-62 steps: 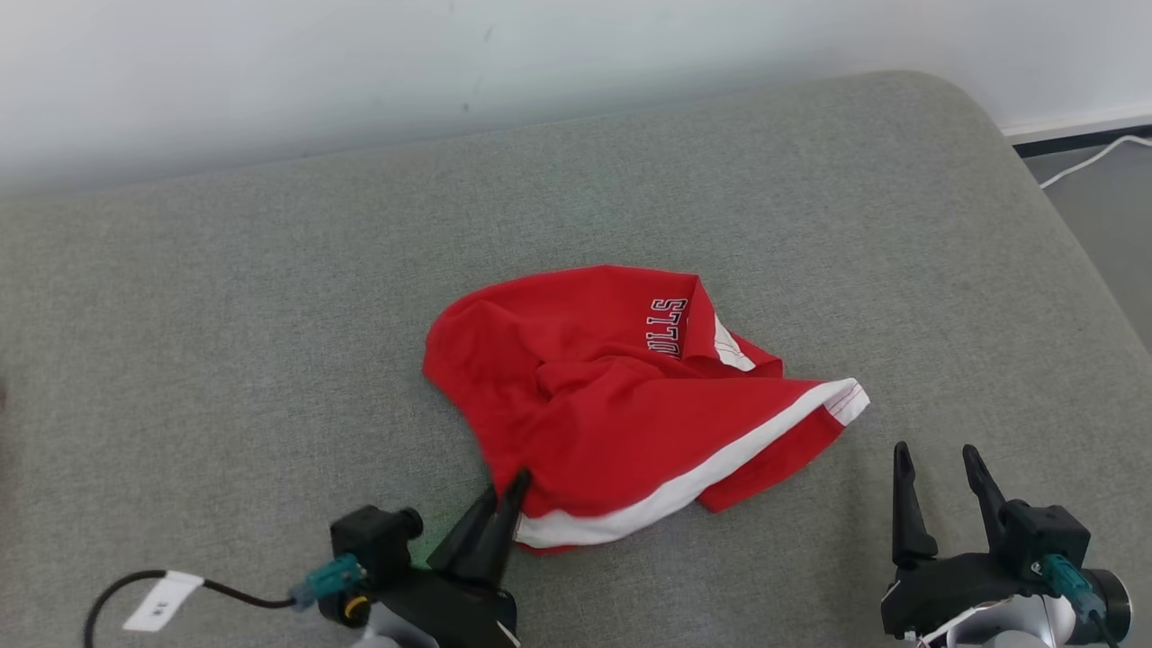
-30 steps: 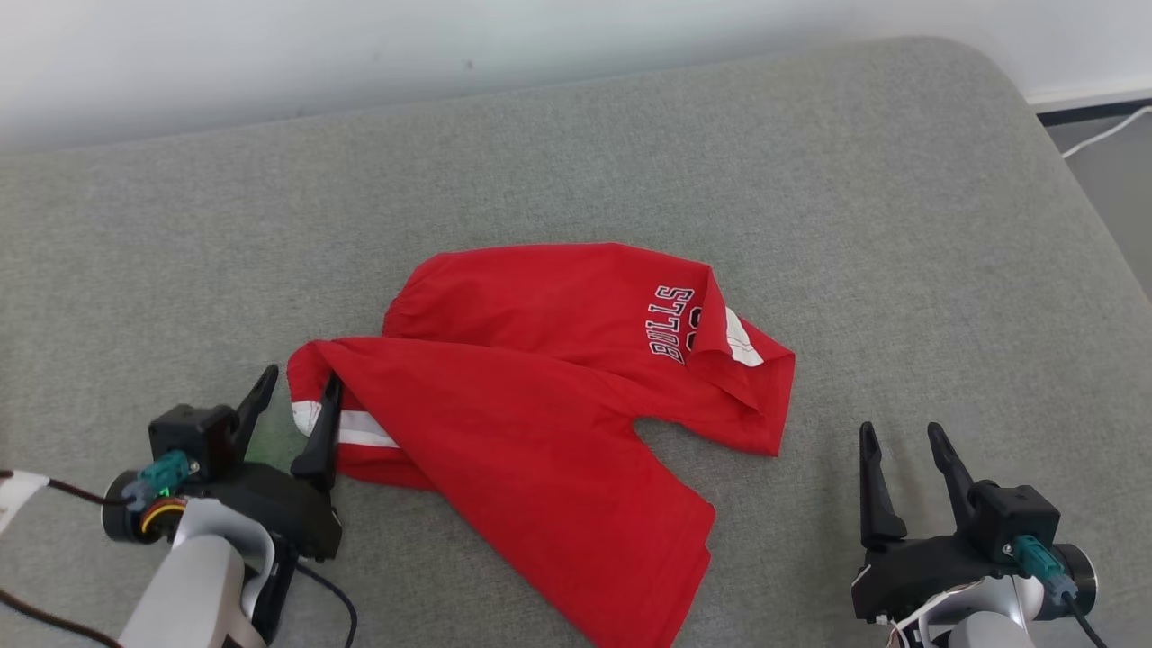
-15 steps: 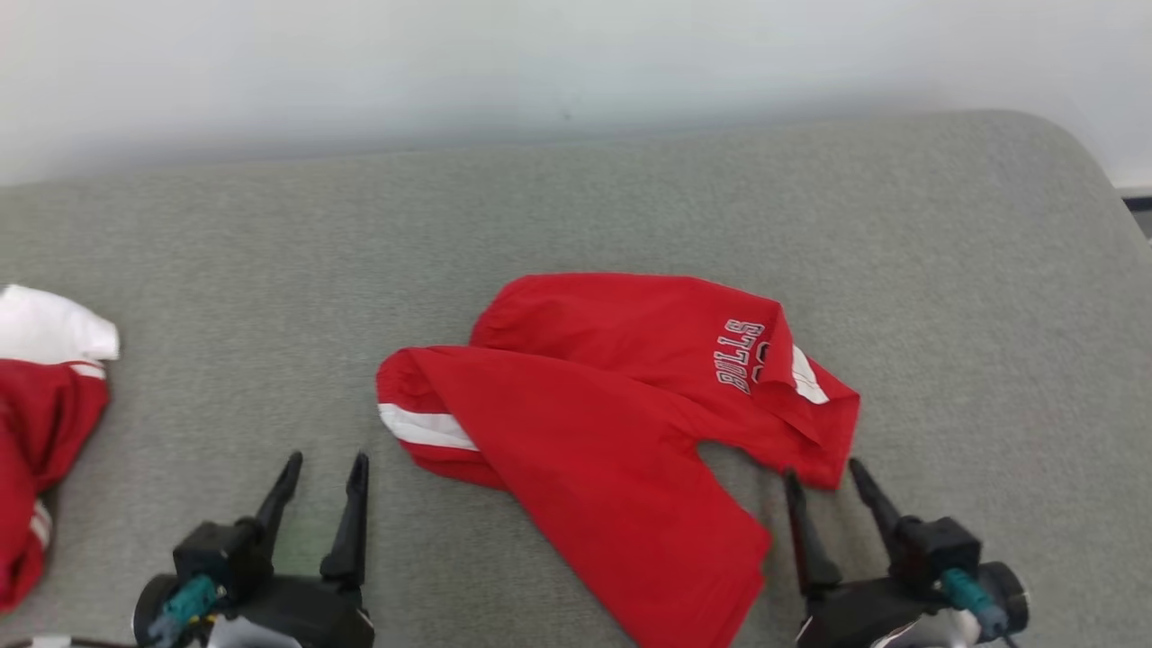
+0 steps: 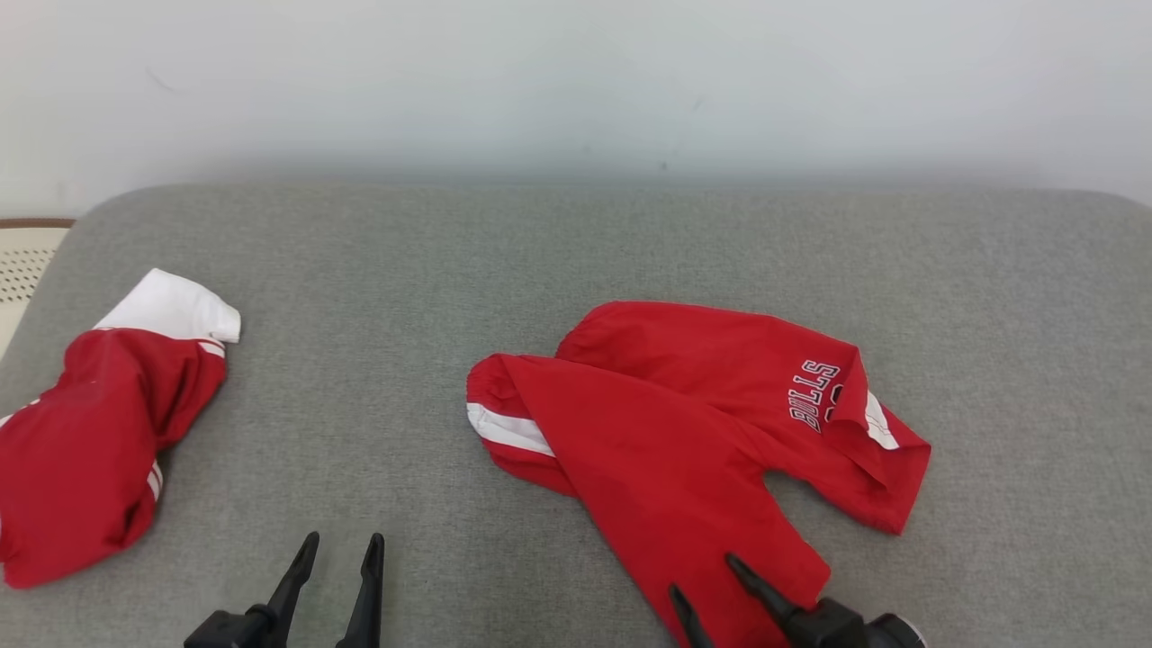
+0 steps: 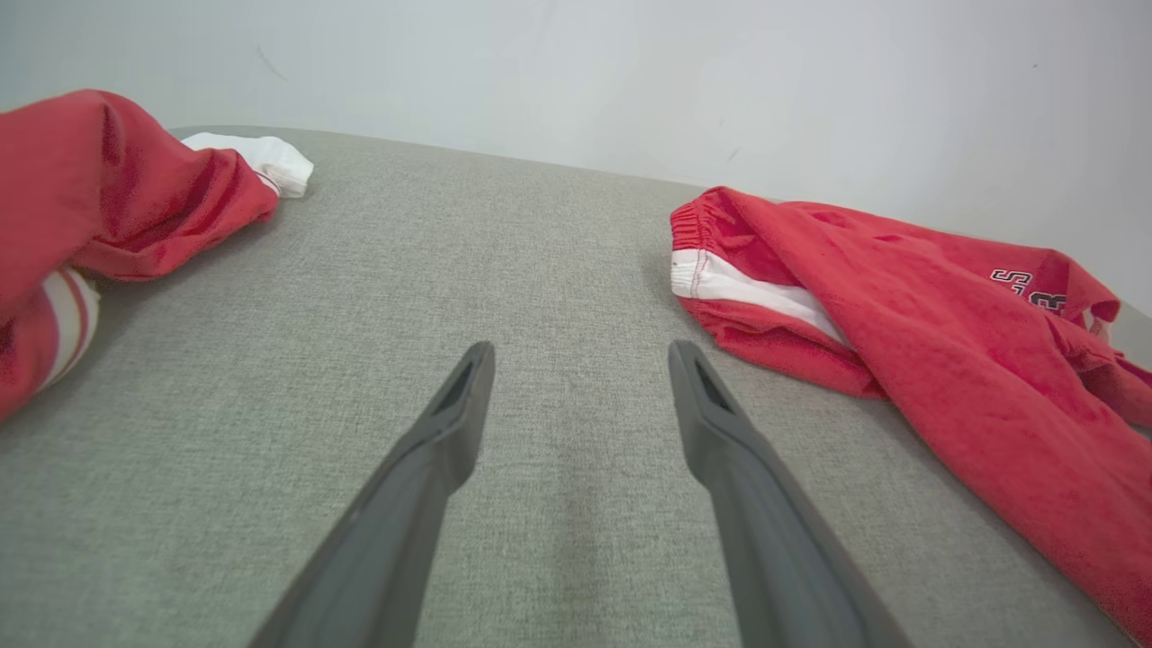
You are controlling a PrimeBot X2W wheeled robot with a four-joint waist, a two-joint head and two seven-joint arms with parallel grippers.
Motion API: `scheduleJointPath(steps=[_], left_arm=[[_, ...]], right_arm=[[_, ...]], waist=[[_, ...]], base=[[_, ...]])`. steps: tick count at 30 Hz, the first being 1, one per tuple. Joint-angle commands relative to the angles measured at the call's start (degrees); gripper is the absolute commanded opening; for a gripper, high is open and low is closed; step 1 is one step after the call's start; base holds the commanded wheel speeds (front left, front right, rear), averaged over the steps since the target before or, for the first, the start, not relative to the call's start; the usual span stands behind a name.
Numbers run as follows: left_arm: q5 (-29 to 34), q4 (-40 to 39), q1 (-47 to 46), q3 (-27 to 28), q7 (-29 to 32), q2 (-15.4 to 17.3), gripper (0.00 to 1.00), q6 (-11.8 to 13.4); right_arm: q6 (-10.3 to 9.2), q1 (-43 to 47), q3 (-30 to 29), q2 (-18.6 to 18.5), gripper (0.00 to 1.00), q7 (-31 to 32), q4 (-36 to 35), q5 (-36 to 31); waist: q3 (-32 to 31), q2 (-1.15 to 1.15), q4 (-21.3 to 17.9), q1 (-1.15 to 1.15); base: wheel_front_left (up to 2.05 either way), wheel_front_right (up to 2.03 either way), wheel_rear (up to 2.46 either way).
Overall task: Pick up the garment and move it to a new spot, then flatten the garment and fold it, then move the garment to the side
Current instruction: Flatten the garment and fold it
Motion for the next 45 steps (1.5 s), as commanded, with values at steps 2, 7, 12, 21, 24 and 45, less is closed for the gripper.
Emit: scheduleJointPath(steps=[2, 7, 12, 21, 24, 45], left_arm=[[-0.82, 0.04, 1.40, -0.14, -0.23, 0.00, 1.00, 0.19], [-1.22, -0.21, 1.37, -0.83, -0.23, -0.01, 1.00, 0.43], [-1.29, -0.43, 1.02, -1.28, -0.23, -0.01, 1.00, 0.59], [-1.54, 0.21, 0.87, -1.91, -0.23, -0.02, 1.00, 0.60], [-1.69, 0.24, 0.79, -1.97, -0.23, -0.01, 1.00, 0.65], [-2.26, 0.43, -0.93, -4.25, -0.23, 0.00, 1.00, 0.17]], right_arm=[[-0.06, 0.80, 2.16, -0.88, 1.00, 0.01, 0.63, 0.85], [-0.06, -0.21, 4.64, -1.56, 1.00, 0.00, 4.28, 1.91], [-0.06, -1.20, 3.14, -0.78, 1.00, 0.01, 7.53, 1.43], [-0.06, -3.05, 1.94, 0.62, 0.60, 0.00, 11.97, -0.78], [-0.06, -3.87, 1.23, 0.95, 0.00, 0.01, 12.56, -0.87], [-0.06, -13.93, -12.13, -3.74, 0.00, 0.01, 9.10, 3.53]], waist=[[-1.22, 0.00, 1.21, 0.01], [-1.35, 0.00, 1.74, 0.01], [-0.92, 0.00, 2.04, 0.01], [-0.07, 0.00, 2.30, 0.01], [0.15, 0.00, 2.44, 0.01], [3.02, 0.00, 3.42, 0.01]], base=[[0.00, 0.00, 0.00], [0.00, 0.00, 0.00], [0.00, 0.00, 0.00], [0.00, 0.00, 0.00], [0.00, 0.00, 0.00], [0.00, 0.00, 0.00]])
